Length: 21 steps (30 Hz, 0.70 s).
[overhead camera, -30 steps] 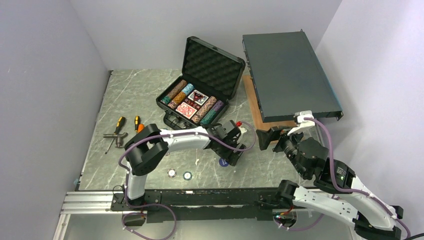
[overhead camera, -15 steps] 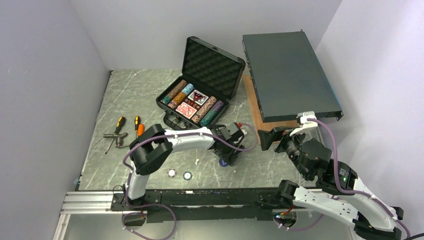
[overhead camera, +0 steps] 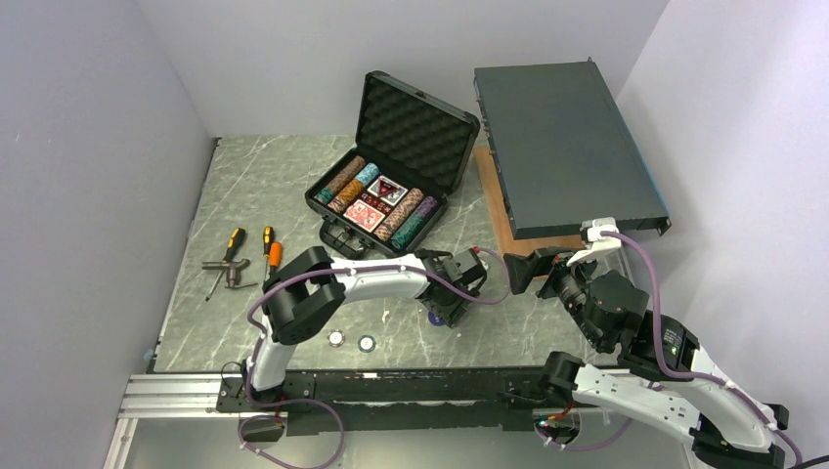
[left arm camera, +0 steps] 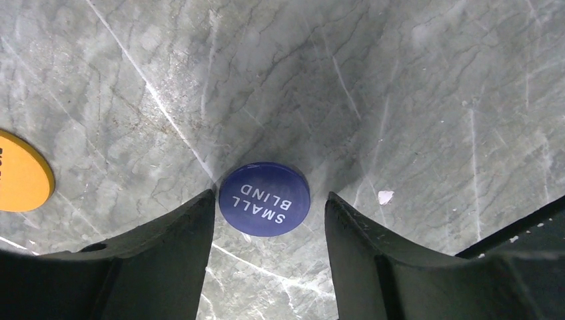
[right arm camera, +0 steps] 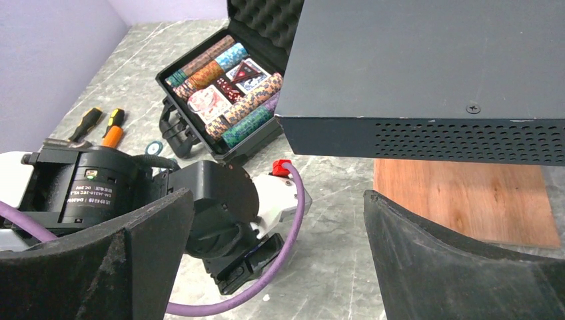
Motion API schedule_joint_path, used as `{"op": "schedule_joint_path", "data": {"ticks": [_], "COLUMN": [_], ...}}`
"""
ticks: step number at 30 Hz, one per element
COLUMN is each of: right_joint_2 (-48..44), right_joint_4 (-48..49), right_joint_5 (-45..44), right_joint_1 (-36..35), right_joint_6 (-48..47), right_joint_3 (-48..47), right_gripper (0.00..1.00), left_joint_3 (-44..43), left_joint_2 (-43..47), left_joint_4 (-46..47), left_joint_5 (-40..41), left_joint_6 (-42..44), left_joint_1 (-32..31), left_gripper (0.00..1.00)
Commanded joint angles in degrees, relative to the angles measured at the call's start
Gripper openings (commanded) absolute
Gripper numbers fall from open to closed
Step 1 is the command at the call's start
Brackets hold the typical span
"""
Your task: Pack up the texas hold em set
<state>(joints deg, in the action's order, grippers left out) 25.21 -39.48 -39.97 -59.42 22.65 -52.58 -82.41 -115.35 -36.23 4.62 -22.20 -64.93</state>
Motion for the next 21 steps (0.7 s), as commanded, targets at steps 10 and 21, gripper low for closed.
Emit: {"op": "schedule_joint_path", "data": {"ticks": [10,21], "right_joint_2": [-0.46,-0.72], "right_joint_4": [1.17,1.03], "right_joint_5": [0.26,0.22], "right_joint_1": [0.06,0.05], "right_joint_6": [0.72,0.79], "right_joint_3": [0.04,0.02], "right_gripper": [1.00,1.00], "left_joint_3": [-1.70,-2.48], "left_joint_2": [-3.19,-1.87], "left_joint_4": [-4.60,-5.30], "left_joint_5": [4.44,6.08], "left_joint_6": [-0.45,0.67], "left_joint_1": [-1.76,-2.18], "left_gripper": [0.58,0.45]}}
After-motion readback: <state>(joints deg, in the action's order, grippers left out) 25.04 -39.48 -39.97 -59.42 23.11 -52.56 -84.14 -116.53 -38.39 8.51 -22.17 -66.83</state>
